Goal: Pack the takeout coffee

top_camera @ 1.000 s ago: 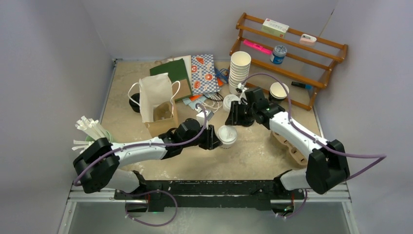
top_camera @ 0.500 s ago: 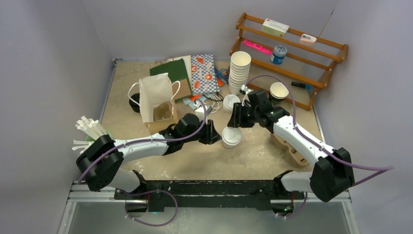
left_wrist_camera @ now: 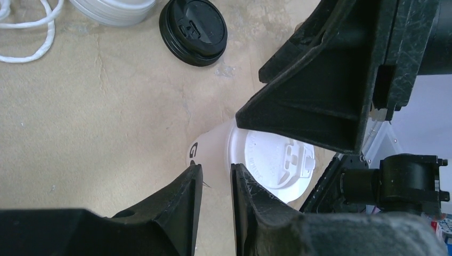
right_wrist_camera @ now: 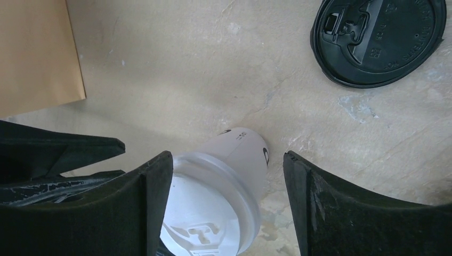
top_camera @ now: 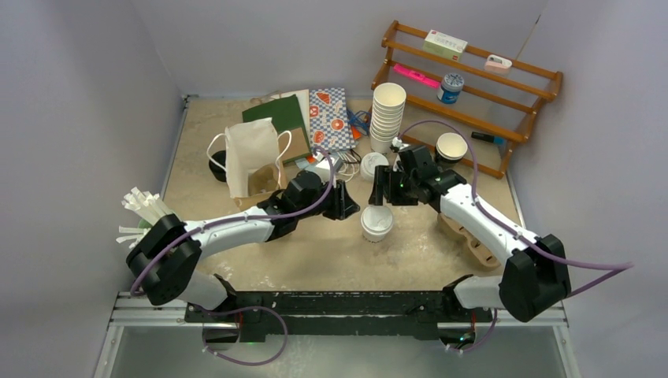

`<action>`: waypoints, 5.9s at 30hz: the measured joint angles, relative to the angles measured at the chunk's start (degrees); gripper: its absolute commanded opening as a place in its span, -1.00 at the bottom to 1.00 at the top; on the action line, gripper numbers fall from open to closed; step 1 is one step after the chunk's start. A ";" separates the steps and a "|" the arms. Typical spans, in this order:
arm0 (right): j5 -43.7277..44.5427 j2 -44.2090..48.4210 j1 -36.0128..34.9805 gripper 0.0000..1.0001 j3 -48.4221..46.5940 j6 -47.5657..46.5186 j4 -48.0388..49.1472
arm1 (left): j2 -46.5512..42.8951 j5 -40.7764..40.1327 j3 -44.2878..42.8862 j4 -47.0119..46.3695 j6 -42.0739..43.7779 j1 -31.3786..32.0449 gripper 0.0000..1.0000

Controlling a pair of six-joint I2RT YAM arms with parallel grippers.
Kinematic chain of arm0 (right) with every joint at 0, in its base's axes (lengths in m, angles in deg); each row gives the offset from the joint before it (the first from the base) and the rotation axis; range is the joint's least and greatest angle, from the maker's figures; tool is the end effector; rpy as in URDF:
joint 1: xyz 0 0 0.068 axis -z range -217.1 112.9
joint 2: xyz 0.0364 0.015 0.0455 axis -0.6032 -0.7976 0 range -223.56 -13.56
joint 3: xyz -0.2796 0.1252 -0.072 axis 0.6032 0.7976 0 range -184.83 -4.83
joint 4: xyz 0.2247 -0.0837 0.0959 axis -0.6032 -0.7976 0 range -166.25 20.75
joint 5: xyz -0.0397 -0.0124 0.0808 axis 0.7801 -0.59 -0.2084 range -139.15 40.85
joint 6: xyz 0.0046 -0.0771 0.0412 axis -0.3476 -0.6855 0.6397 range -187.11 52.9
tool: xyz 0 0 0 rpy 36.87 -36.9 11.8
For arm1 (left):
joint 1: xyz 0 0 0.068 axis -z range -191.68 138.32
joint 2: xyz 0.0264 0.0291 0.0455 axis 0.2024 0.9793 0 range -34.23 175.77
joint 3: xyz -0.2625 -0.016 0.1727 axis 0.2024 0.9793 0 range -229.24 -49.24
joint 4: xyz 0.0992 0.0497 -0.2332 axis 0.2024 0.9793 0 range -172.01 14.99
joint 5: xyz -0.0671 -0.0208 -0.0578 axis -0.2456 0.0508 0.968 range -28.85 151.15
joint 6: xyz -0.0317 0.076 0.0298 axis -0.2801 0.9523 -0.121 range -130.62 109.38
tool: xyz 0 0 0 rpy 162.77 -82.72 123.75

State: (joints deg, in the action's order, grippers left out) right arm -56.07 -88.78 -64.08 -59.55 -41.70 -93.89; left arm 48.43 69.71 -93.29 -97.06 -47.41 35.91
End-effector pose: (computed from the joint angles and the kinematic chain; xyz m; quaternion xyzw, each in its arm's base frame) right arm 0.2590 0.1424 0.2749 -0.0357 0.9223 0.2181 0.3170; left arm 0.2242 -0.2628 0.2539 0.1192 0.8267 -0.4131 0.3629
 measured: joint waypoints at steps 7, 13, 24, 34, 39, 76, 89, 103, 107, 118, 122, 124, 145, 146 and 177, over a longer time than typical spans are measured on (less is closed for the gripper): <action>2.75 -0.07 0.00 0.36 -1.70 -0.72 -1.57 | -0.22 2.43 0.70 -0.81 -1.84 0.37 -0.24; 4.35 3.41 0.00 -0.08 -1.70 -1.62 -3.67 | -2.27 2.75 2.45 -0.28 -5.05 3.85 -0.34; 1.38 7.21 0.00 -0.24 -1.68 -4.57 -5.68 | -3.63 -0.09 2.10 1.53 -9.94 6.19 -0.34; 1.38 4.39 0.00 -0.32 -1.62 -6.21 -6.38 | -1.64 -5.03 -0.09 5.57 -13.62 8.50 -0.41; 1.18 4.24 0.00 -0.33 -1.49 -6.43 -6.38 | -1.55 -6.23 -0.76 6.36 -13.64 8.70 -0.57; 0.94 9.33 0.35 -0.20 2.78 -0.39 -5.99 | 5.16 -9.51 -9.40 9.97 -8.04 7.13 -0.63; 4.52 10.82 0.31 -0.10 3.41 4.63 -7.39 | 6.16 -8.72 -11.67 10.51 -4.96 4.52 -0.64; 7.67 12.26 0.31 -0.25 1.36 5.05 -9.66 | 4.94 -7.37 -12.94 13.62 -2.51 4.24 -0.65; 9.25 12.63 0.31 -0.52 1.05 5.01 -9.86 | 3.89 -7.17 -12.70 13.94 -2.60 3.41 -0.77; 10.21 12.61 0.31 -0.58 2.49 5.49 -9.70 | 2.01 -2.84 -8.81 10.99 -3.06 2.29 -0.71; 9.90 12.61 0.31 -0.59 3.34 5.49 -9.60 | 2.97 -0.96 -8.74 9.57 -3.06 2.29 -0.72; 9.70 12.61 0.31 -0.59 3.87 5.49 -9.57 | 3.41 -0.39 -8.74 9.46 -3.06 2.29 -0.73; 7.85 12.63 0.33 -0.64 5.53 5.53 -8.46 | 6.40 1.99 -8.61 7.19 -3.15 2.25 -0.83; 7.82 12.63 0.33 -0.64 5.55 5.53 -8.46 | 6.47 2.08 -8.61 7.10 -3.17 2.21 -0.83; 7.45 12.92 0.33 -0.67 6.01 5.53 -7.87 | -0.85 1.88 -8.52 8.92 -1.27 0.11 -0.67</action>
State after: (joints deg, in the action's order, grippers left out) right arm -48.61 -75.86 -63.76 -53.54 -36.17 -101.76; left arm 47.57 71.59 -101.81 -88.15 -48.68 36.02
